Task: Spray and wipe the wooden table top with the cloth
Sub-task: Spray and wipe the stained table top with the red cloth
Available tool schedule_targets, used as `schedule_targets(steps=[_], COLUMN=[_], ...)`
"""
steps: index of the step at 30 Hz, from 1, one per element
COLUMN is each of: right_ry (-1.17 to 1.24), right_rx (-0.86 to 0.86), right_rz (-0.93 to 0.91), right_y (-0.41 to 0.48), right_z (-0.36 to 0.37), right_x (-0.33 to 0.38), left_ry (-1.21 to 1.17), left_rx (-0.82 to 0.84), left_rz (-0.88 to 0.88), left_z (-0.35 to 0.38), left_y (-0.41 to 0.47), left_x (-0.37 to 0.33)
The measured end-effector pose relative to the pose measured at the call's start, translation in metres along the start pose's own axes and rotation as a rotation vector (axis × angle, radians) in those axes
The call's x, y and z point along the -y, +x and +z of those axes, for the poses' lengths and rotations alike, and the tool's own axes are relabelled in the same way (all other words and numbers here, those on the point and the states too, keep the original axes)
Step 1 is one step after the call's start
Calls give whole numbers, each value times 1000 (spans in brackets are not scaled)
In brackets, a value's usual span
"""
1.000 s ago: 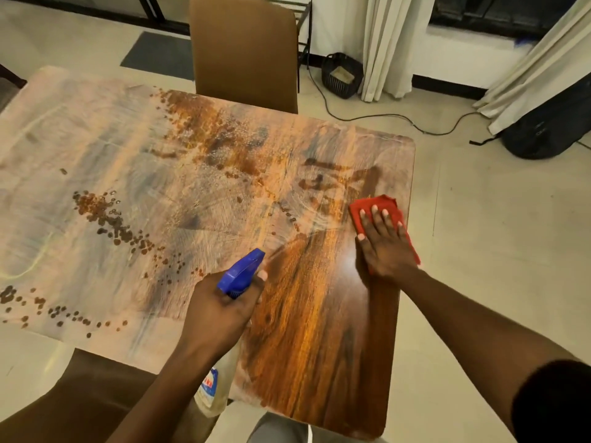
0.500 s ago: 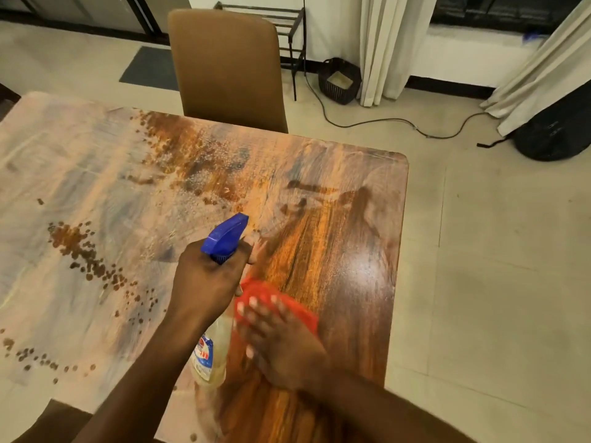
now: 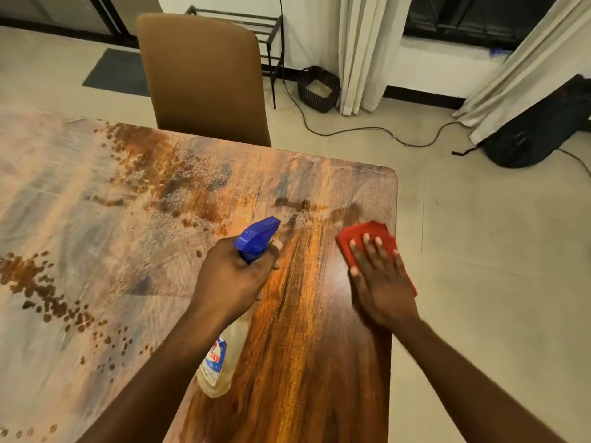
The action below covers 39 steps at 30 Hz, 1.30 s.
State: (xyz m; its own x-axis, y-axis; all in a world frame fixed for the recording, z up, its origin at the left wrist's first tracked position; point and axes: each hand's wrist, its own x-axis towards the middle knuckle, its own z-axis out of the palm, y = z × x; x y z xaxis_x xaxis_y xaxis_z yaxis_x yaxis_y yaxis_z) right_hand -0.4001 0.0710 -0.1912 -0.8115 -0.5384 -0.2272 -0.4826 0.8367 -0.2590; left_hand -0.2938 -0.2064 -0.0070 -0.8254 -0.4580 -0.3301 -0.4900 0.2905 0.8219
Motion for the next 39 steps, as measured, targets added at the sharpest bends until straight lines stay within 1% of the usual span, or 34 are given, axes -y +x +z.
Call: schedule_targets(steps=[3,6,9,11,14,18,20,22,24,26,29,31,33,36,39], right_ry=[12,9,-14,-33,-57,-53,-58,-60,-50,-57,-43,-42,-36,-19,-22], right_rx=[-29,26,86,129,168,221,241,238,205,153,100,55,6,-16,25], right_rz=[106,115,69,-28,-224,-484,-588,-628,-544,-392,-169,-80,6,147,178], right_y=[75,133,166,171,149,78,31,-12,-37,-37,1,44,92,160,213], right_z=[-21,-37,-41,-36,-15,14,25,32,31,21,-1,-16,-30,-48,-57], right_x=[-3,12,45,76,131,187,187,164,122,76,17,-8,-19,-15,13], left_ry=[56,39,37,30,10,16,19,17,13,-2,-3,-2,-23,-55,-84], left_rx=[14,3,-16,-32,-58,-88,-82,-77,-76,-74,-56,-46,-52,-71,-87], left_rz=[8,15,28,26,6,2,1,15,29,24,32,30,18,-1,-18], left_z=[-2,-9,-16,-21,-25,-26,-26,-26,-26,-25,-25,-26,-29,-36,-46], left_y=[11,20,24,26,27,28,29,30,30,30,29,28,29,31,33], left_x=[-1,0,0,0,-4,-3,-3,-3,-3,-2,0,3,6,11,17])
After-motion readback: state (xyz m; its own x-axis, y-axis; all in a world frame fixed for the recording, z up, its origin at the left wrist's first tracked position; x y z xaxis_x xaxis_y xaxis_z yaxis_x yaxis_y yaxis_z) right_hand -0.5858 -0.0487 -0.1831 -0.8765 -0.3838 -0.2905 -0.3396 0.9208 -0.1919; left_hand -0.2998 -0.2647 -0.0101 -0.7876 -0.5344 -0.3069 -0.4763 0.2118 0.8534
